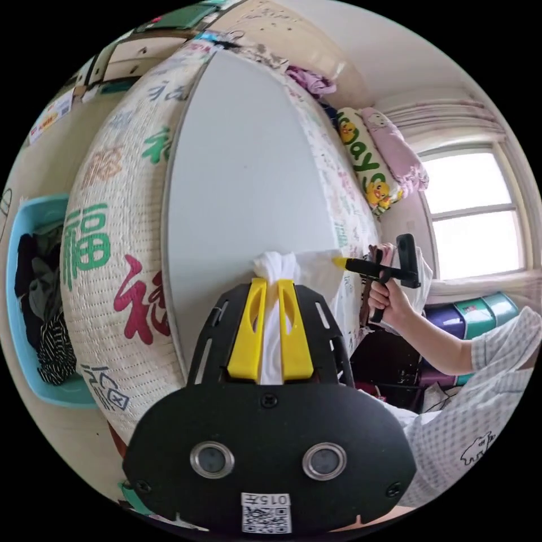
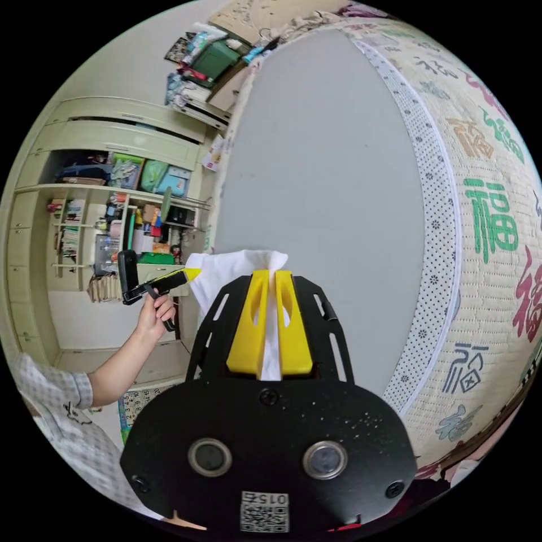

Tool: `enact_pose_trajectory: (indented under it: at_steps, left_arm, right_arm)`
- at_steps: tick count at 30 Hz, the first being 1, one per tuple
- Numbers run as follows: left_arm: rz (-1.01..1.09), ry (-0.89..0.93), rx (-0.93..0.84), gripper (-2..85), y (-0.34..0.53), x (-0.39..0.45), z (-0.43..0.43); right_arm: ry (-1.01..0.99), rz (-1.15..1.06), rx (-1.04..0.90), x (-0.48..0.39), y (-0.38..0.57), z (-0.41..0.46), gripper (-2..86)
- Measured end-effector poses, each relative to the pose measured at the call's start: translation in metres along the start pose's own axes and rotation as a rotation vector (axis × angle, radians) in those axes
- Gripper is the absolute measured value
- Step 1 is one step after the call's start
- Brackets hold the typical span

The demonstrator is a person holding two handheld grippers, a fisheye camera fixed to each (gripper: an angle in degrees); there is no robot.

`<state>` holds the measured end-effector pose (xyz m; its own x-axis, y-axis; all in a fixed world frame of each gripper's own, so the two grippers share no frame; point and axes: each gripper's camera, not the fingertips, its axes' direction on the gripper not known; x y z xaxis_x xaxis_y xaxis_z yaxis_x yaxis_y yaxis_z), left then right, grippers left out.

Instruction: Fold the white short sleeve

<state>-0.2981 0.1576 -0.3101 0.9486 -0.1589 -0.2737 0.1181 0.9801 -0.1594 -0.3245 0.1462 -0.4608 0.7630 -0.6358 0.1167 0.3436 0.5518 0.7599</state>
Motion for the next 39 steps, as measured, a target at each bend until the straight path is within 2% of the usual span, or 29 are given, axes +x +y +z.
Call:
enact_pose_trajectory:
  at_steps: [5, 8, 12, 16, 18, 21, 24, 26, 29, 34, 39]
  left_arm:
    - [0.186, 0.120, 0.107, 1.7, 0.002, 0.124, -0.025]
    - [0.284, 0.229, 0.142, 1.6, -0.005, 0.197, -0.024]
    - [0.453, 0.359, 0.075, 1.6, -0.024, 0.303, 0.011]
    - [0.614, 0.471, -0.015, 1.5, -0.044, 0.403, 0.056]
    - [0.720, 0.597, -0.077, 1.5, -0.056, 0.474, 0.089]
    - [0.852, 0.743, -0.162, 1.5, -0.062, 0.569, 0.139]
    - [0.943, 0.874, -0.245, 1.5, -0.058, 0.658, 0.200]
    - [0.964, 0.905, -0.290, 1.5, -0.055, 0.707, 0.243]
    - [0.968, 0.933, -0.355, 1.5, -0.044, 0.776, 0.311]
    - [0.952, 0.884, -0.457, 1.4, -0.027, 0.855, 0.403]
    - [0.889, 0.752, -0.562, 1.3, -0.025, 0.916, 0.486]
  right_arm:
    - [-0.175, -0.085, 0.252, 0.043, 0.124, -0.159, 0.9]
    - [-0.175, -0.107, 0.385, 0.072, 0.204, -0.255, 0.8]
    - [-0.152, -0.133, 0.537, 0.103, 0.299, -0.356, 0.7]
    - [-0.052, -0.130, 0.716, 0.130, 0.413, -0.462, 0.7]
    - [-0.003, -0.118, 0.809, 0.140, 0.466, -0.506, 0.7]
    - [0.146, -0.084, 0.938, 0.152, 0.553, -0.577, 0.8]
    - [0.386, 0.002, 1.013, 0.167, 0.625, -0.632, 0.8]
    - [0.562, 0.116, 1.035, 0.195, 0.669, -0.662, 0.8]
    - [0.694, 0.204, 1.069, 0.247, 0.711, -0.688, 0.8]
    - [0.656, 0.329, 1.124, 0.353, 0.764, -0.716, 0.7]
    - [0.674, 0.425, 1.057, 0.438, 0.785, -0.725, 0.7]
